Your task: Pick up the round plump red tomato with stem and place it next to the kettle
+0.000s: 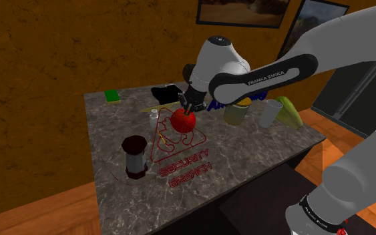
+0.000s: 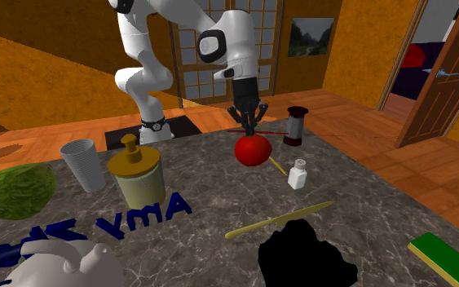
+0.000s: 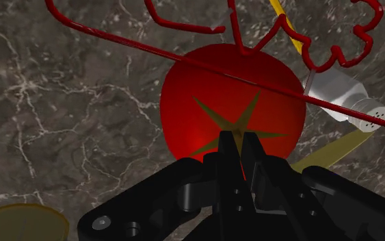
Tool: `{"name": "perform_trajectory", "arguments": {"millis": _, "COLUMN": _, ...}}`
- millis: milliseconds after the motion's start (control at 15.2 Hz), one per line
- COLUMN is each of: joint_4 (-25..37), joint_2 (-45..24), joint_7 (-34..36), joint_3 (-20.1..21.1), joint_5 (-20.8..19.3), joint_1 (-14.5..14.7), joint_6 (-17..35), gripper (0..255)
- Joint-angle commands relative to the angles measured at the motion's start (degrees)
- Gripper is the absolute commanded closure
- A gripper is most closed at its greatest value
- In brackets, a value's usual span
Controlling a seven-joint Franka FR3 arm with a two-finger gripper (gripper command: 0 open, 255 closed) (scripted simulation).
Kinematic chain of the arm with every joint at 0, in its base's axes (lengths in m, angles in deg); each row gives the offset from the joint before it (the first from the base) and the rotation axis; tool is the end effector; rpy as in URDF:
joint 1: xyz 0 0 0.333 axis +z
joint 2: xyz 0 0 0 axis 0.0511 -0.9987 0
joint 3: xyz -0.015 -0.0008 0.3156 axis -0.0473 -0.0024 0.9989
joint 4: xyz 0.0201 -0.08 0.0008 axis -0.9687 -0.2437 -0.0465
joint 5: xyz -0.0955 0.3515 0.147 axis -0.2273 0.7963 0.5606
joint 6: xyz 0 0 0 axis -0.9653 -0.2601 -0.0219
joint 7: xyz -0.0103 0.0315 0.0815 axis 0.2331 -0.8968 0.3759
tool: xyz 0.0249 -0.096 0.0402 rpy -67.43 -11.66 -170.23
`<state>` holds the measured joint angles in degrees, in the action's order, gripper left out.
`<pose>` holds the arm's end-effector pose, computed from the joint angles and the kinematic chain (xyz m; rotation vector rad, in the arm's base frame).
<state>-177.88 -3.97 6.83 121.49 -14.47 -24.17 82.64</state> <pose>0.5283 0.2048 0.4249 -2.6783 1.3378 -0.4306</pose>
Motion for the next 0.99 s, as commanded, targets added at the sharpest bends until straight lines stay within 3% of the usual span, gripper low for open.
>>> {"name": "perform_trajectory", "arguments": {"millis": 0, "joint_4": 0.8, "joint_2": 0.8, "joint_7": -1.1, "joint_3": 0.0, "joint_5": 1.2, "joint_1": -0.1, "joint_6": -1.3, "gripper": 255}}
{"name": "perform_trajectory", "arguments": {"millis": 924, "joint_4": 7.8, "joint_2": 5.4, "joint_7": -5.9, "joint_3": -0.6, "joint_5": 6.9, "joint_1": -0.2, "joint_6": -11.2, "gripper": 255}}
